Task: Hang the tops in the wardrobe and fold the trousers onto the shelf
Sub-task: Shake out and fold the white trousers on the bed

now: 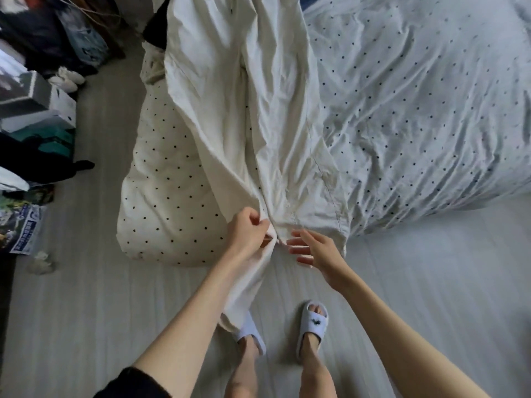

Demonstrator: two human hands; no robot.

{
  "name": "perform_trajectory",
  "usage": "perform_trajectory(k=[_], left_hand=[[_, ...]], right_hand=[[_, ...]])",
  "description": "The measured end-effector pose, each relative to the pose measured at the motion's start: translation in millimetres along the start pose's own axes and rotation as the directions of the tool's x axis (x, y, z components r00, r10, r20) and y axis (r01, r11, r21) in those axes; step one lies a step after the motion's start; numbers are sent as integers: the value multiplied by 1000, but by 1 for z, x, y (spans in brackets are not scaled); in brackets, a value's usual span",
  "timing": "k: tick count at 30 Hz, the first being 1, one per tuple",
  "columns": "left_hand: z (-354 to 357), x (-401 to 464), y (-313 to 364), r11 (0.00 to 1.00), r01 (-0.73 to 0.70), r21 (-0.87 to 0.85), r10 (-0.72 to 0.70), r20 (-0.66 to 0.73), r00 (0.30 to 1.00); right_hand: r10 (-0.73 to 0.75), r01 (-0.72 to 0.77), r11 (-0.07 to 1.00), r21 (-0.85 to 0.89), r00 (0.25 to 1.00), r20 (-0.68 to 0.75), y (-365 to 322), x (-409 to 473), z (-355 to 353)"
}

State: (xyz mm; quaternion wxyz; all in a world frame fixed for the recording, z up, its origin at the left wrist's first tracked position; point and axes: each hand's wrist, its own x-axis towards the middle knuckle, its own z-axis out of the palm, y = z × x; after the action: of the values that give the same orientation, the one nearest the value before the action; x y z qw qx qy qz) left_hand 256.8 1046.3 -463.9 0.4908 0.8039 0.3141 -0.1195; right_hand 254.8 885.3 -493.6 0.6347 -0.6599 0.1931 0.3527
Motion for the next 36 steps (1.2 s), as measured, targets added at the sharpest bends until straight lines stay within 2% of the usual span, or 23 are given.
perform_trajectory(k=[3, 6, 10, 11, 13, 15, 16, 18, 20, 22, 25, 28, 32, 34, 36], left_hand=[[49, 11, 28, 997, -37, 74, 36, 17, 999], [103, 27, 44, 991, -46, 126, 36, 76, 996], [157, 49, 45, 973, -68, 221, 48, 96, 994], [169, 55, 42, 966, -74, 247, 52, 93, 994], [178, 64, 38, 951, -108, 291, 92, 68, 993], [186, 69, 33, 925, -149, 349, 148, 29, 989], [189, 70, 31, 886, -186, 424, 201, 9, 979], [195, 75, 26, 729, -298, 616, 364, 19, 931], [195, 80, 21, 601, -415, 683, 490, 95, 866], [189, 88, 17, 513, -476, 714, 477, 224, 850], [175, 100, 6, 331, -491, 805, 353, 377, 856], [170, 106, 3, 292, -484, 825, 260, 418, 870], [186, 105, 2, 242, -519, 820, 216, 476, 853], [195, 103, -1, 252, -548, 798, 184, 516, 836], [197, 102, -2, 327, -562, 760, 180, 534, 826]], right_hand=[[37, -39, 999, 32, 997, 61, 4, 4, -41], [53, -53, 999, -7, 993, 105, 8, 18, -85], [-1, 29, 964, -264, 994, 106, 22, 47, -118], [-6, 38, 923, -382, 997, 83, 30, 58, -125], [-79, 72, 760, -646, 997, 18, 39, 75, -127], [-179, 53, 648, -760, 980, -84, 46, 89, -128], [-209, 39, 659, -751, 969, -133, 49, 94, -130], [-198, 13, 754, -656, 958, -209, 52, 104, -138], [-145, -14, 833, -553, 959, -243, 53, 110, -147], [-103, -44, 867, -496, 959, -265, 53, 116, -159], [-27, -90, 905, -416, 963, -268, 53, 127, -166], [21, -130, 913, -386, 962, -273, 57, 139, -170], [83, -207, 883, -420, 952, -295, 69, 146, -180], [119, -246, 864, -440, 948, -296, 74, 145, -184], [152, -265, 817, -512, 956, -252, 72, 141, -185]])
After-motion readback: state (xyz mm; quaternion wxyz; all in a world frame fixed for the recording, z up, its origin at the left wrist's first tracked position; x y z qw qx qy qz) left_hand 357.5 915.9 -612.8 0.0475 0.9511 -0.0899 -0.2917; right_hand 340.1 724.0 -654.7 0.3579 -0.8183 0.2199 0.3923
